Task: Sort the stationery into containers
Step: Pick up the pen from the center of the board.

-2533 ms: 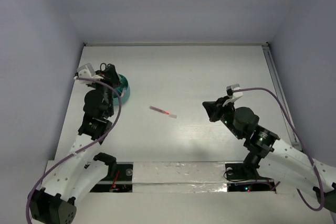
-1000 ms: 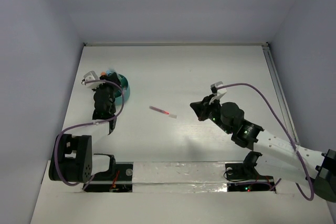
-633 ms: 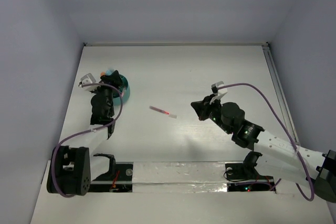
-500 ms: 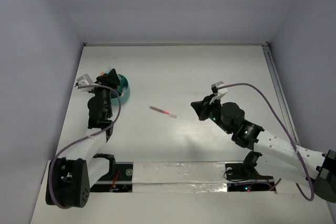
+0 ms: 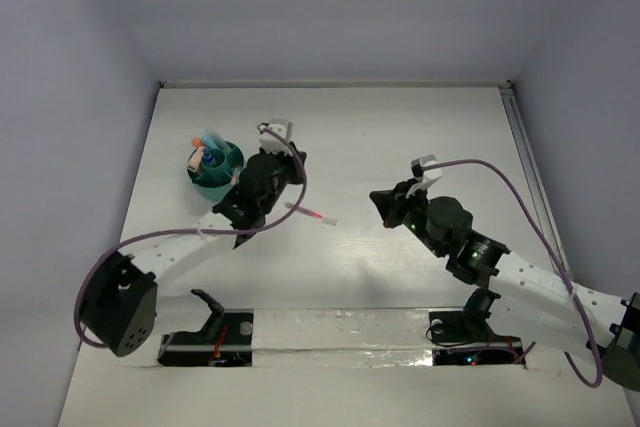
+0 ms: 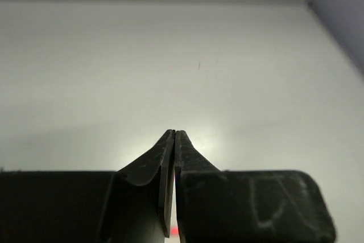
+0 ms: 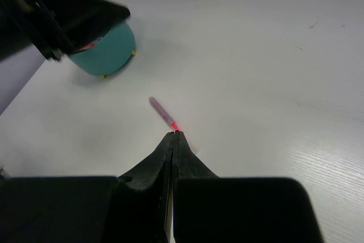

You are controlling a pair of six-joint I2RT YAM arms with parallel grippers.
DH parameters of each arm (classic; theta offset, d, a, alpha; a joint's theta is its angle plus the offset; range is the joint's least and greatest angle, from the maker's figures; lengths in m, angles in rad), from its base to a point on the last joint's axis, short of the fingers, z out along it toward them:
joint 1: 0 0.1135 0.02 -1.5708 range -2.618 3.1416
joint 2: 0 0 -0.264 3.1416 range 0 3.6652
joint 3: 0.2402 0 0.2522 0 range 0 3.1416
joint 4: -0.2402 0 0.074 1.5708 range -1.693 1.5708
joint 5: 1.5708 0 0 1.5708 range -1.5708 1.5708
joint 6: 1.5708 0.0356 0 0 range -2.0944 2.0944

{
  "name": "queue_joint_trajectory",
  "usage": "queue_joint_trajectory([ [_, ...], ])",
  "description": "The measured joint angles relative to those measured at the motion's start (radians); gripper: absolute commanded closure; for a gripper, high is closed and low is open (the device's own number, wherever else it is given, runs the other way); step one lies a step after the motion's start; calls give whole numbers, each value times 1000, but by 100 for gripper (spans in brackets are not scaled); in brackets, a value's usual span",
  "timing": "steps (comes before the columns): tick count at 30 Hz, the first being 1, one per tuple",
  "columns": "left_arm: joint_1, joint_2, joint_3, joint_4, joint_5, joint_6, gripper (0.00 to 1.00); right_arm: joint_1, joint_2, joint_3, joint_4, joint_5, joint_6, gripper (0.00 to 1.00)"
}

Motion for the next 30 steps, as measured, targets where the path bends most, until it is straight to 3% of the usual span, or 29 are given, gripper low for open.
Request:
queue_joint_trajectory([
  [3, -71, 89, 24, -123, -37, 35, 94, 0, -31, 0, -26, 42, 3, 100],
  [5, -106, 140, 24, -198, -55, 64, 77, 0, -56, 0, -40, 63, 3, 100],
  [8, -141, 199, 24, -265, -71, 116, 63, 0, -91, 0, -50, 80, 4, 100],
  [18, -163, 226, 40, -306, -66, 265, 55, 0, -125, 0, -78, 91, 6, 100],
  [30, -199, 421, 265, -634, -125, 160, 49, 0, -127, 0, -83, 82, 7, 100],
])
